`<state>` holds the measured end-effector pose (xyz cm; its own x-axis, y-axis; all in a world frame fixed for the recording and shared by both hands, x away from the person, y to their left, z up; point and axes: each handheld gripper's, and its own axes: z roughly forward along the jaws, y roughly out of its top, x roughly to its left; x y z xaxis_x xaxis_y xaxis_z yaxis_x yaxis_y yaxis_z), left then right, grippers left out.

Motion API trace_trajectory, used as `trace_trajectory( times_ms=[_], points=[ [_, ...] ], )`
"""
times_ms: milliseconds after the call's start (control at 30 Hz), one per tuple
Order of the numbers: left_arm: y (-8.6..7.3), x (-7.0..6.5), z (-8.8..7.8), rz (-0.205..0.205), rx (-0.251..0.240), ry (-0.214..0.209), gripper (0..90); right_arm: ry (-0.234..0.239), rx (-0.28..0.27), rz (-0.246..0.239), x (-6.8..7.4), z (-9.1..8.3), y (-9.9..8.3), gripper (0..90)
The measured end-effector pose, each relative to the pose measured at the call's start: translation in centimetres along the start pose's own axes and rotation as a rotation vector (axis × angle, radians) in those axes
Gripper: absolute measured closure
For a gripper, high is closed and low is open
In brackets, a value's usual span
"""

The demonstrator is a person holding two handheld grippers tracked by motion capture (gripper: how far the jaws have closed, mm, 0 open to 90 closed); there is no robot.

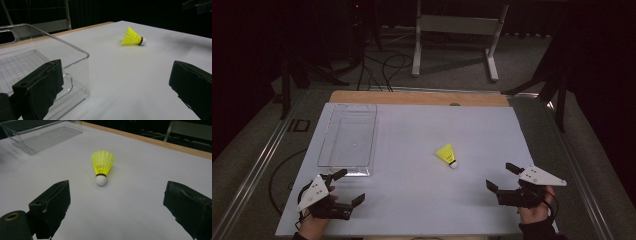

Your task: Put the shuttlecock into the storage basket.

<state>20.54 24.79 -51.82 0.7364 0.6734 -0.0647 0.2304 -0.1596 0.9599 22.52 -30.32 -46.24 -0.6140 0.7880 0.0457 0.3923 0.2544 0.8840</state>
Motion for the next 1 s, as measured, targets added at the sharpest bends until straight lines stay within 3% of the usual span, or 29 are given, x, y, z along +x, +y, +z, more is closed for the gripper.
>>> trace_trajectory(
  times_ms=[167,367,1000],
  points=[
    [0.0,0.0,0.0,-0.002,-0.002,0.001,0.2,-0.047,0.031,-0.025,-0.1,-0.1,1.5,7.6],
    [0.0,0.0,0.0,-0.001,0.000,0.001,0.2,-0.069,0.085,-0.052,-0.1,0.7,3.0,7.3],
    [0.0,0.0,0.0,0.006,0.004,0.000,0.2,-0.028,0.184,-0.067,-0.1,3.1,5.9,7.2]
  ],
)
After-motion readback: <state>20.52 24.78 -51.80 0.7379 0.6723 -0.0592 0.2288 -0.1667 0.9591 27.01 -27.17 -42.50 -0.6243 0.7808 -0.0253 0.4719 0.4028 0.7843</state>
